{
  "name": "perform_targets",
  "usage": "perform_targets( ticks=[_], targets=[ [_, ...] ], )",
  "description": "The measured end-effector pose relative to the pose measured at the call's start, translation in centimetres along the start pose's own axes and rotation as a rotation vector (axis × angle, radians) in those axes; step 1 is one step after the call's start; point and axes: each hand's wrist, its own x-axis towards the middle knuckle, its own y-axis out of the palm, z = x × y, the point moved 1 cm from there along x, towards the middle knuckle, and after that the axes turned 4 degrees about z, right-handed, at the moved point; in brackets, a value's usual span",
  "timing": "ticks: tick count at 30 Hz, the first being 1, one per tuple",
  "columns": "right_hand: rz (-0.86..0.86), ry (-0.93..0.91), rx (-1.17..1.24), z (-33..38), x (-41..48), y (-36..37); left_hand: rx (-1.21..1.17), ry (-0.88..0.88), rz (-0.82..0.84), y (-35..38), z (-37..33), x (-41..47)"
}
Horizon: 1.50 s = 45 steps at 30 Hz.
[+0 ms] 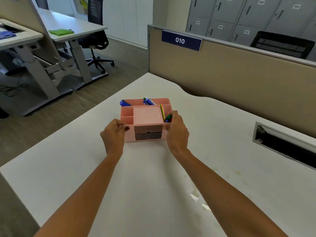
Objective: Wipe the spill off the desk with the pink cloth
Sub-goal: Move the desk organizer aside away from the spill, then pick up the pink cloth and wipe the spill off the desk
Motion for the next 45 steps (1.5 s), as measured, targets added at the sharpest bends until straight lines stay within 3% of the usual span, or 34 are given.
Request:
perform_targets(
  ticks=[11,16,20,29,37,45],
  targets=[
    [0.071,0.003,-0.05,-0.4,-1.2,0.4,0.016,0.031,0.026,-0.5,0.1,-1.9],
    [-0.019,-0.003,-0.019,-1.1,-2.5,-0.4,0.086,0.2,-0.022,0.3,-1.6,-3.3],
    [-0.126,-0.016,-0.052,-2.7,-3.7,-2.1,0.165,0.436,0.106,2.3,-3.3,-5.8],
    [-0.319,-0.014,-0.135,-9.7,-9.8,-10.0,0.092,0.708,0.341,6.7,-6.1,-14.1],
    [-0.537,0.263,-0.235,-17.7,-16.6,-18.5,0.131,0.877,0.717,12.8,-10.5,-22.7],
    [-0.709,0.531,-0.365,-25.6,-23.7,-27.6,0.222,1.03,0.964,19.4,-14.7,-31.7]
  ],
)
